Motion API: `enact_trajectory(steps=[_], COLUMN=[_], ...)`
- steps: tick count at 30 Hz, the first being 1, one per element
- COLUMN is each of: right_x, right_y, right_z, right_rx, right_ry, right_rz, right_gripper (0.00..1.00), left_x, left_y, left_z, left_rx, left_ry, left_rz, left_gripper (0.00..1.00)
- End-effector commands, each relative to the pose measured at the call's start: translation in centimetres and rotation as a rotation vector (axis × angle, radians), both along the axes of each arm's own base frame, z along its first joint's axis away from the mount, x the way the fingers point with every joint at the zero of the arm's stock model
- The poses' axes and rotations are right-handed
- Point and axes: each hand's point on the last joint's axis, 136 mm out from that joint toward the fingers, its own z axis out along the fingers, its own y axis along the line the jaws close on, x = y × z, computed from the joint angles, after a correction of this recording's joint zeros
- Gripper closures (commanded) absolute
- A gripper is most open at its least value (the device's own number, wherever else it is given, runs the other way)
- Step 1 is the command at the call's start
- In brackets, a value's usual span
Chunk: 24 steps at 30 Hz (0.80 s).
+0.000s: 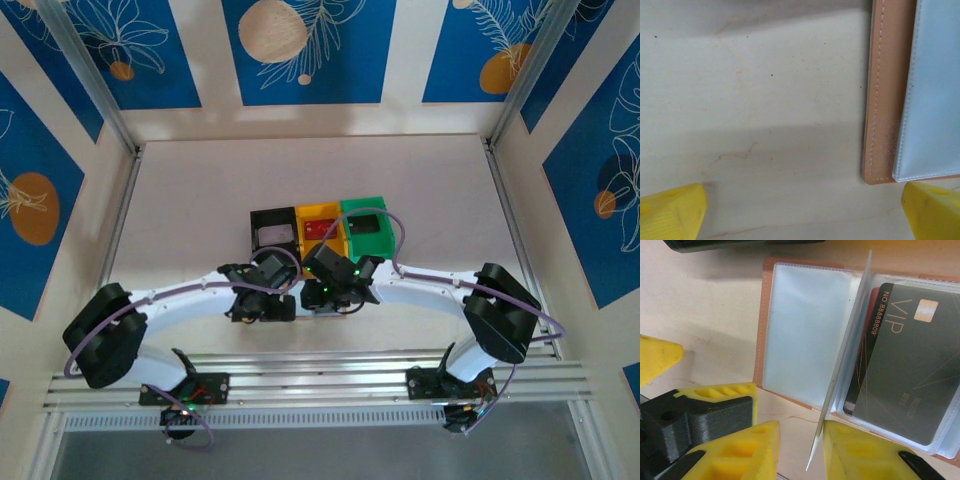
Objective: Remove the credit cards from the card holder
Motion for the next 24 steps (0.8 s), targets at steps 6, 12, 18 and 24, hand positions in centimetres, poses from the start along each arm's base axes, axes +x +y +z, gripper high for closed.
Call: enact_trajectory(steps=[6,12,18,24], right_x=[-0.4,-0.3,-0.4,-0.3], right_y=[1.0,1.4,2.0,2.6], right_z=[1.2,1.4,1.1,1.3], right_rx=[0.051,0.063,0.071,0.087], right_ry=[0.007,0.010,0.029,0.033], right_rz=[0.017,0.017,0.027,0.031], right_gripper=[0.69,0.70,0.70,0.69], left_x=[-0.7,-0.4,-0.4,-0.4], left_y=[2.7,3.9,4.7,5.1], left_z=[0.9,1.9,2.5,2.8], left_rx=[0.064,0.059,0.053,0.047], left_ry=[-0.014,-0.040,-0.057,-0.063], left_rz=[-0.009,0.016,0.032,0.038], left_gripper=[0.00,0.00,0.00,0.00])
